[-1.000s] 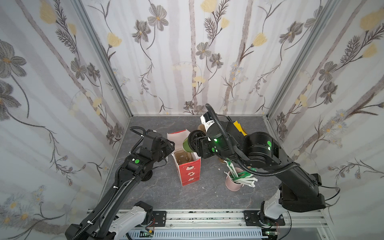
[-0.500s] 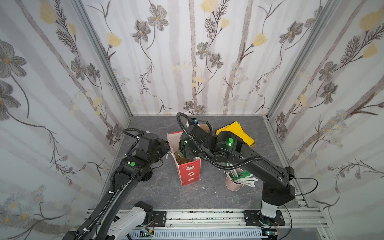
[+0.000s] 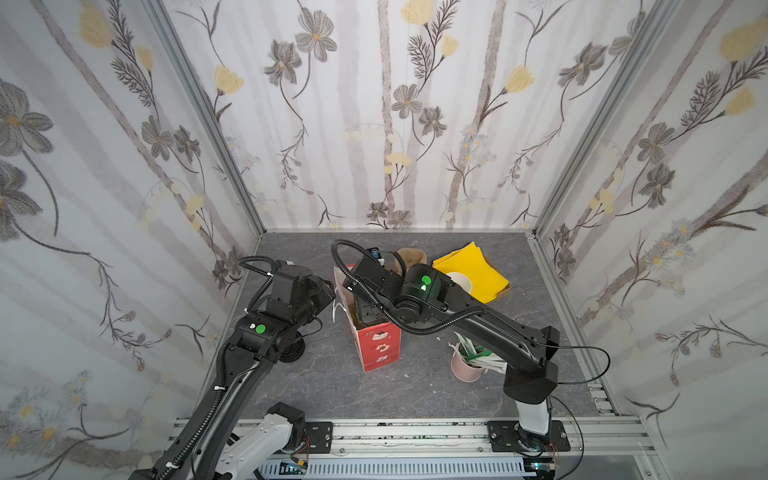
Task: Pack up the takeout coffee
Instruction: 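Carry the held black lid over the gift bag opening with the right gripper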
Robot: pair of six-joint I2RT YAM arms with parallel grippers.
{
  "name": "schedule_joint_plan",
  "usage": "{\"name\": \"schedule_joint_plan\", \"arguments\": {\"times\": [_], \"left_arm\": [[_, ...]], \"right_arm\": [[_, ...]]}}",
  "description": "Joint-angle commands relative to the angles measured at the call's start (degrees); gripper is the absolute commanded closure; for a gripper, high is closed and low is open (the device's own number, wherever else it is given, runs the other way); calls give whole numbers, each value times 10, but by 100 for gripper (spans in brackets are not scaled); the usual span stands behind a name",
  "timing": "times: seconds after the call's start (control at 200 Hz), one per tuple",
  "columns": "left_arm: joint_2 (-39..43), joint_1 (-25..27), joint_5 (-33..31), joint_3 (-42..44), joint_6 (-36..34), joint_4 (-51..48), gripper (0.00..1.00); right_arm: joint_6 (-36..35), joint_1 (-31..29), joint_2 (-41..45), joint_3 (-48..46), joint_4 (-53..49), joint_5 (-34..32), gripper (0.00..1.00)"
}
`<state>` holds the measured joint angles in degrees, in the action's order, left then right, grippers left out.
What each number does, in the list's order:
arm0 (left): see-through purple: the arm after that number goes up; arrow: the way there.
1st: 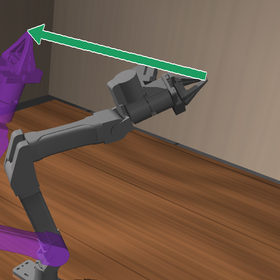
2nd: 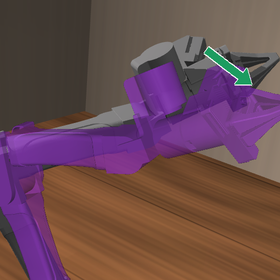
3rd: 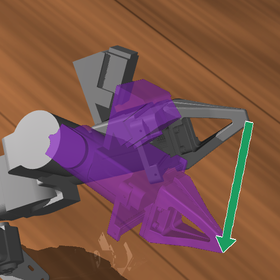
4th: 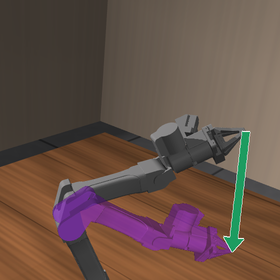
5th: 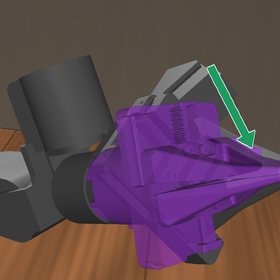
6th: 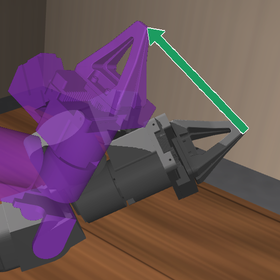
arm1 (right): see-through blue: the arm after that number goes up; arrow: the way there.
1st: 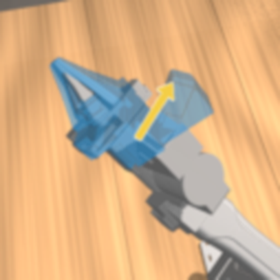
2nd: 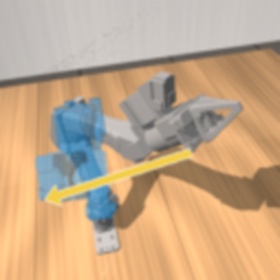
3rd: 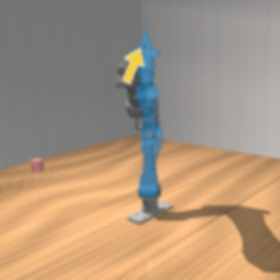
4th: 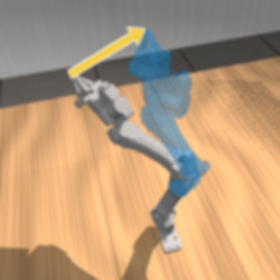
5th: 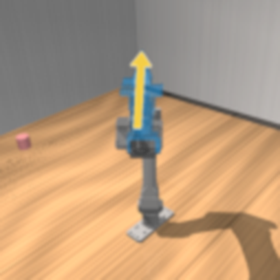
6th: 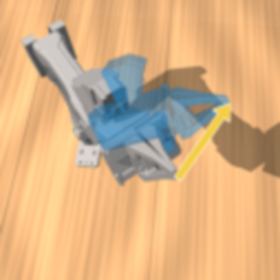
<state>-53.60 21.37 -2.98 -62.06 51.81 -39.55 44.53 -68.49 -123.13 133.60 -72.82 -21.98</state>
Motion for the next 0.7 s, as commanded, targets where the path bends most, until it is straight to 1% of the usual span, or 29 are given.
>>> {"name": "schedule_joint_plan", "arguments": {"times": [0.0, 0.33, 0.694], "left_arm": [[-3, -1, -22, -14, -15, -16, 51], [-9, -5, -21, -11, -15, -20, 51], [17, -26, -47, 43, 43, -21, 49]], "right_arm": [[7, 4, -12, 5, -6, 0, 46], [16, 13, -43, 7, -31, 37, 46], [25, 27, -68, 7, -39, 57, 46]]}}
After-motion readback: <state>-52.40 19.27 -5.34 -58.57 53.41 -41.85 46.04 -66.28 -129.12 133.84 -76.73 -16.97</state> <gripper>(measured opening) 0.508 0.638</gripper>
